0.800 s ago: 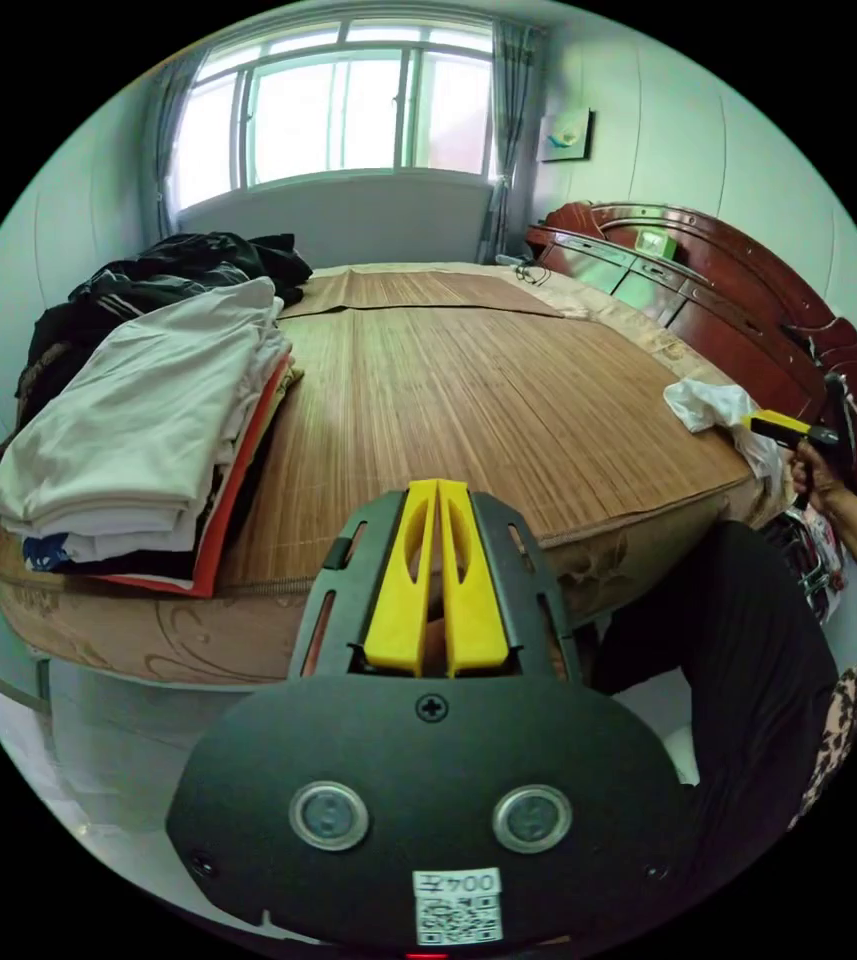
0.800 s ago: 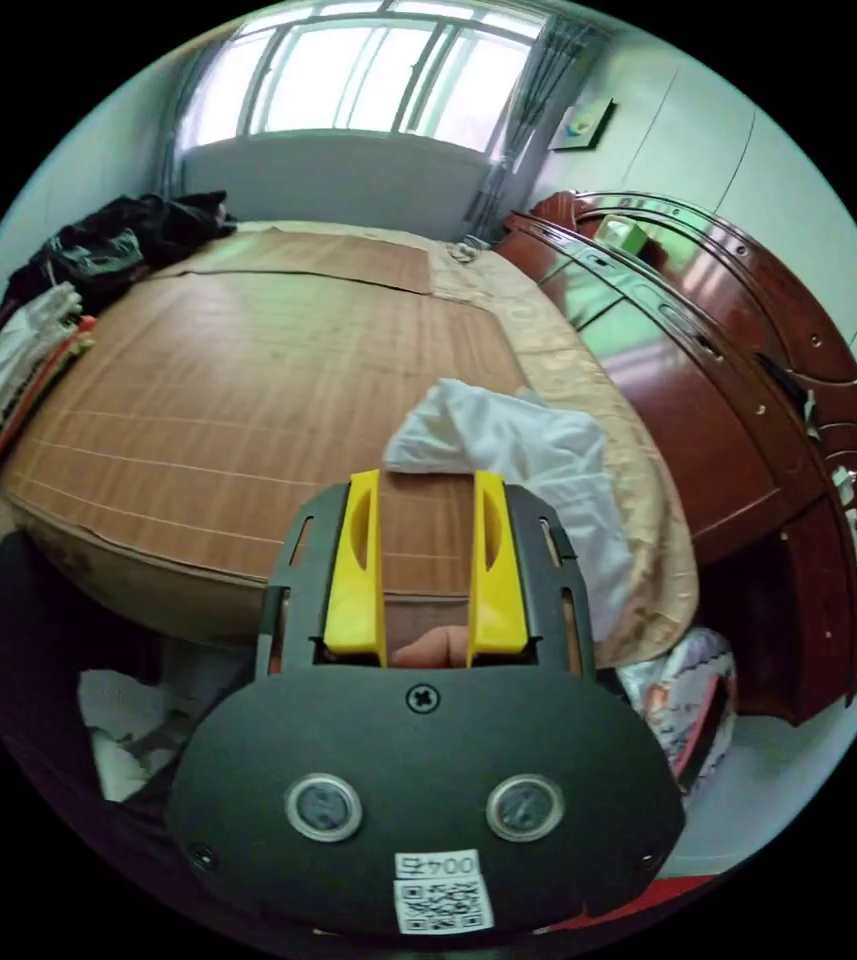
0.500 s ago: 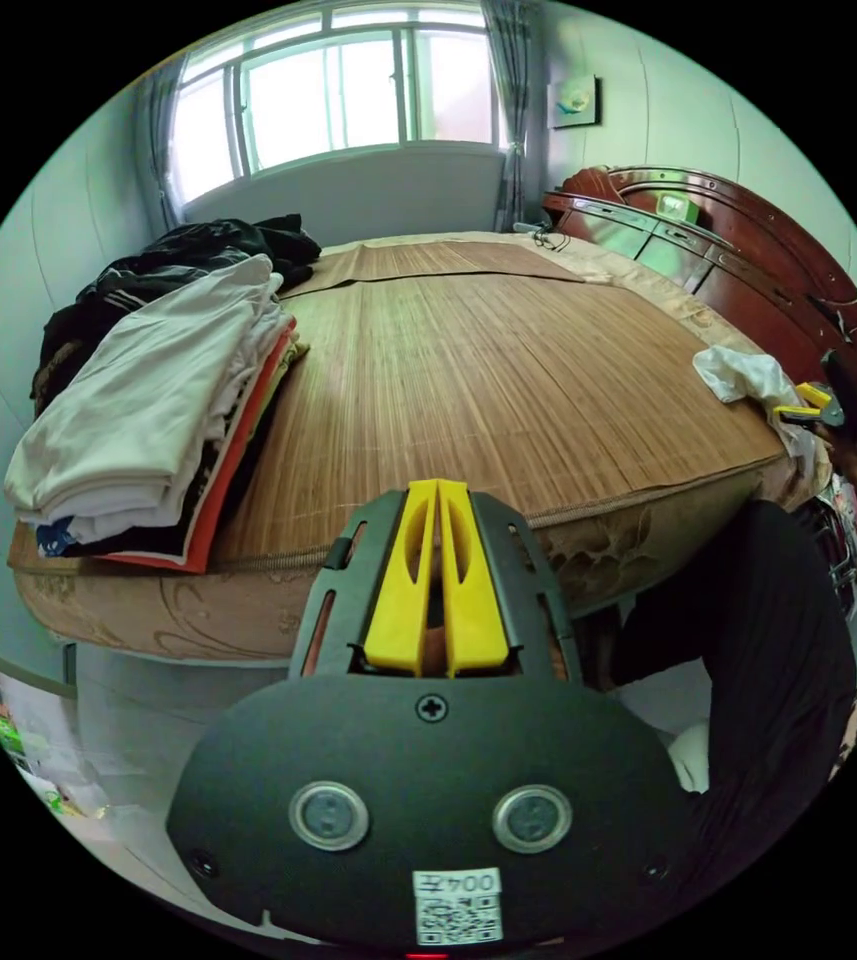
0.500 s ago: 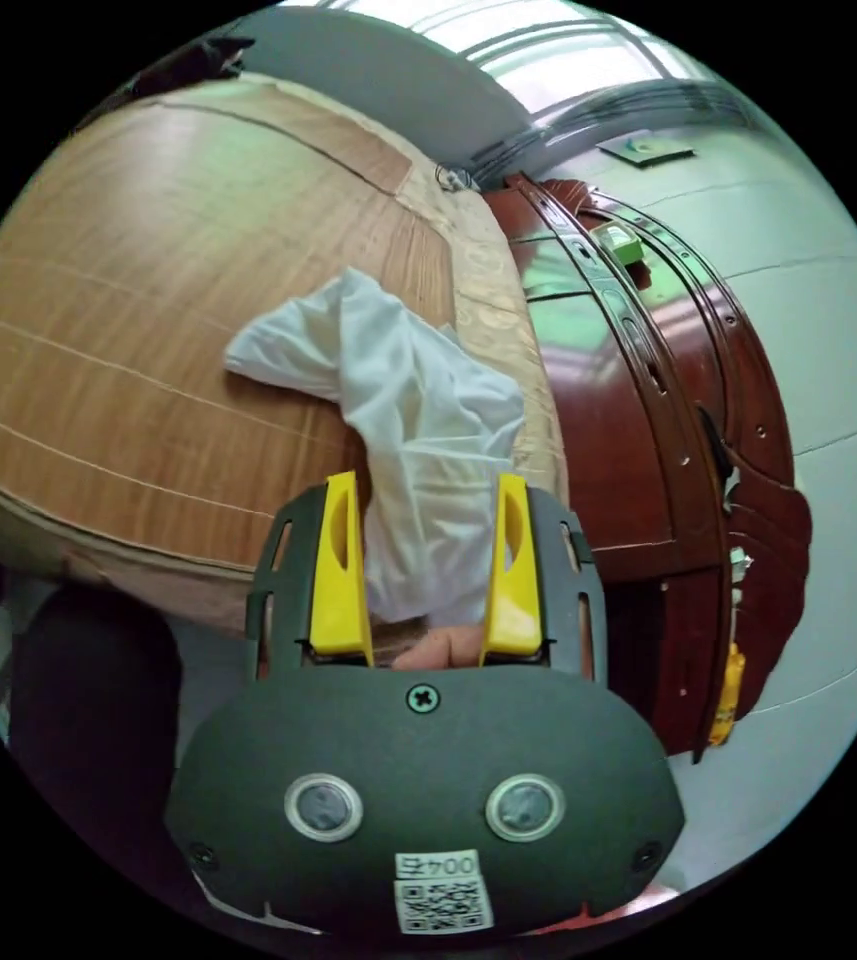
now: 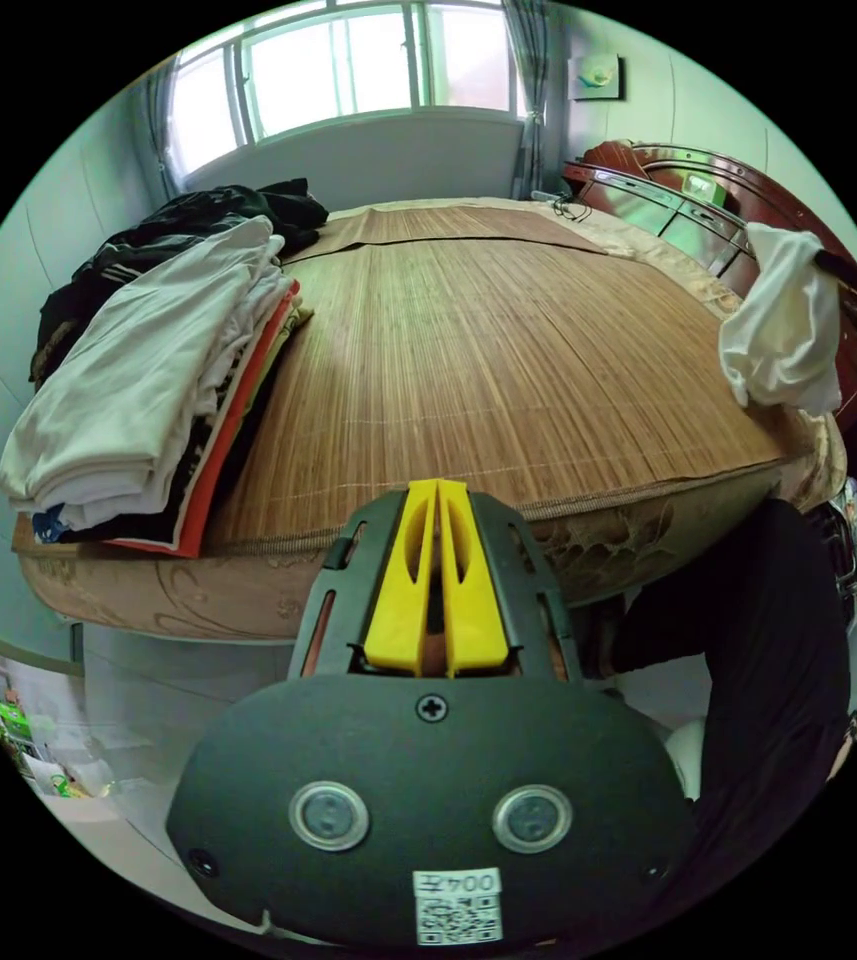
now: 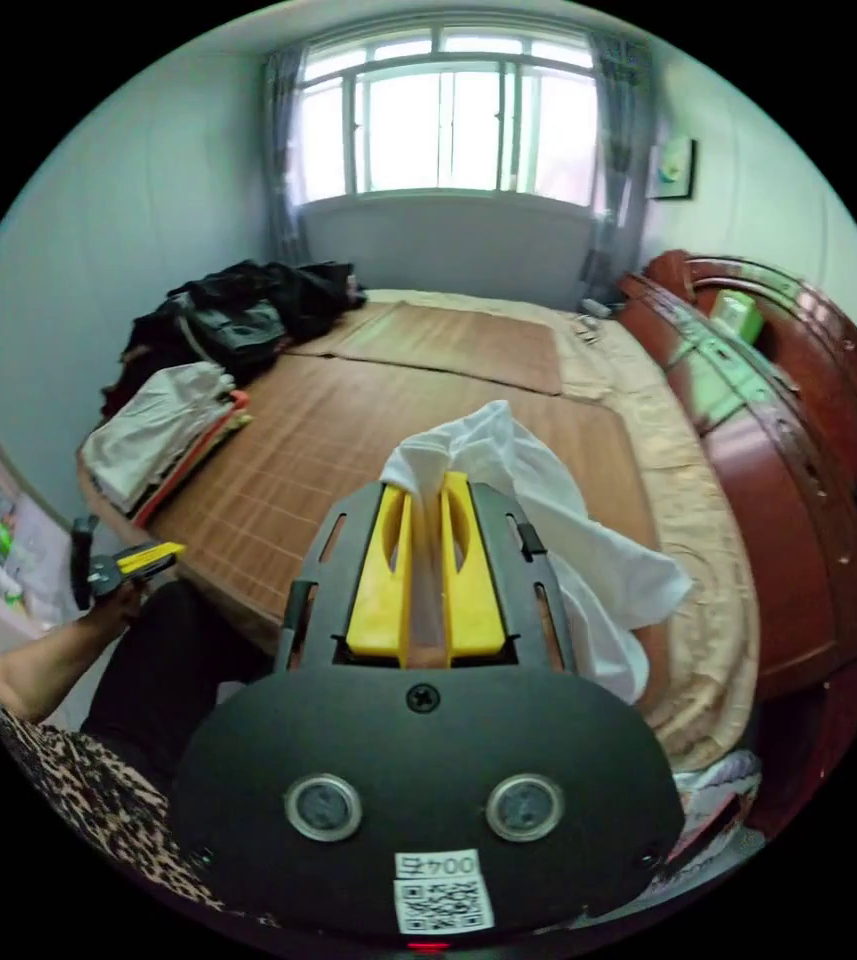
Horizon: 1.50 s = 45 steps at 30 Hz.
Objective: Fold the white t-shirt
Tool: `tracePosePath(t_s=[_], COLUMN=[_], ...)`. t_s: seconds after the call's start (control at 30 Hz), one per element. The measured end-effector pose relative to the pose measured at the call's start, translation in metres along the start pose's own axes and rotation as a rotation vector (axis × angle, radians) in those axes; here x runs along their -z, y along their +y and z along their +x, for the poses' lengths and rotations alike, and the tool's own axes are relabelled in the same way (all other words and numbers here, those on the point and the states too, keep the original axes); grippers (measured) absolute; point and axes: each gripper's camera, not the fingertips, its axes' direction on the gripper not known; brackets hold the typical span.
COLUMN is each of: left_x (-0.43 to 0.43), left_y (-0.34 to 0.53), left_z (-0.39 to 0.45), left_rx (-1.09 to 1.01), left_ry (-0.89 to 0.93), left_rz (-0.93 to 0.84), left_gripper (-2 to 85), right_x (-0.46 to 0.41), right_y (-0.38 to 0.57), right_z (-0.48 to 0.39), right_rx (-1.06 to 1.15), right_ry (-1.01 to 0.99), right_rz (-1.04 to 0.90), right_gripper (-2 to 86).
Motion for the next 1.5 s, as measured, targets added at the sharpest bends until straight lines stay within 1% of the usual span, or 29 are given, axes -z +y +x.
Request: tracePosePath(t_s=[0.07,0.13,0.2,0.3,0.37,0.43,0.53,0.57,0.63,0.7,0.8,0.9,0.93,1.0,1.07,1.1,1.13,1.23,1.3,1.33,1.43,1.5], left_x=[-0.008,-0.015,-0.023,-0.033,-0.04,-0.05,-0.058,-0.061,-0.069,-0.076,-0.088,-0.097,-0.098,-0.096,-0.085,-0.079,-0.078,-0.088,-0.1,-0.105,-0.14,-0.153], left_y=[0.005,0.01,0.016,0.021,0.022,0.023,0.024,0.024,0.024,0.022,0.016,0.01,0.008,-0.005,-0.02,-0.032,-0.039,-0.085,-0.106,-0.113,-0.142,-0.154], left_z=[-0.007,-0.013,-0.018,-0.022,-0.023,-0.025,-0.026,-0.026,-0.026,-0.024,-0.021,-0.022,-0.024,-0.034,-0.043,-0.049,-0.051,-0.05,-0.043,-0.041,-0.027,-0.021], left_rx=[0.01,0.015,0.007,-0.012,-0.027,-0.047,-0.064,-0.075,-0.101,-0.124,-0.169,-0.213,-0.218,-0.218,-0.171,-0.122,-0.095,0.034,0.089,0.108,0.248,0.305], left_ry=[0.013,0.024,0.033,0.028,0.026,0.018,0.003,-0.004,-0.023,-0.04,-0.074,-0.079,-0.074,-0.026,0.069,0.195,0.26,0.578,0.707,0.742,0.944,0.997], left_rz=[-0.004,-0.006,-0.004,0.002,-0.003,-0.012,-0.016,-0.017,-0.026,-0.038,-0.065,-0.083,-0.089,-0.09,-0.057,-0.035,-0.032,-0.042,-0.068,-0.084,-0.173,-0.197], left_gripper=[0.6,0.7,0.7,0.6,0.6,0.7,0.7,0.7,0.7,0.8,0.8,1.0,1.1,1.5,2.2,3.1,3.6,10.2,13.2,14.1,17.3,18.0], right_x=[-0.04,-0.064,-0.074,-0.083,-0.09,-0.084,-0.066,-0.058,-0.053,-0.057,-0.063,-0.077,-0.082,-0.086,-0.086,-0.085,-0.082,-0.071,-0.067,-0.065,-0.061,-0.06], right_y=[0.017,0.037,0.065,0.113,0.143,0.168,0.217,0.239,0.269,0.293,0.321,0.336,0.343,0.354,0.37,0.374,0.38,0.384,0.385,0.385,0.385,0.384], right_z=[-0.036,-0.052,-0.06,-0.05,-0.012,0.029,0.085,0.1,0.118,0.133,0.15,0.163,0.167,0.176,0.188,0.19,0.193,0.188,0.182,0.179,0.17,0.164], right_rx=[-0.002,-0.042,-0.054,-0.065,-0.126,-0.22,-0.319,-0.336,-0.37,-0.401,-0.454,-0.45,-0.442,-0.447,-0.489,-0.495,-0.495,-0.434,-0.397,-0.375,-0.341,-0.328], right_ry=[-0.103,-0.169,-0.237,-0.301,-0.367,-0.455,-0.566,-0.575,-0.599,-0.636,-0.6,-0.68,-0.734,-0.797,-0.845,-0.849,-0.841,-0.759,-0.714,-0.698,-0.666,-0.659], right_rz=[-0.065,-0.117,-0.11,-0.122,-0.157,-0.116,0.017,0.076,0.126,0.135,0.194,0.182,0.185,0.209,0.246,0.255,0.268,0.247,0.226,0.214,0.202,0.195], right_gripper=[6.3,6.7,7.0,8.8,10.5,10.8,10.9,10.9,10.9,10.9,10.4,9.1,8.8,8.6,8.6,8.7,8.8,9.7,9.9,9.9,9.9,9.9])
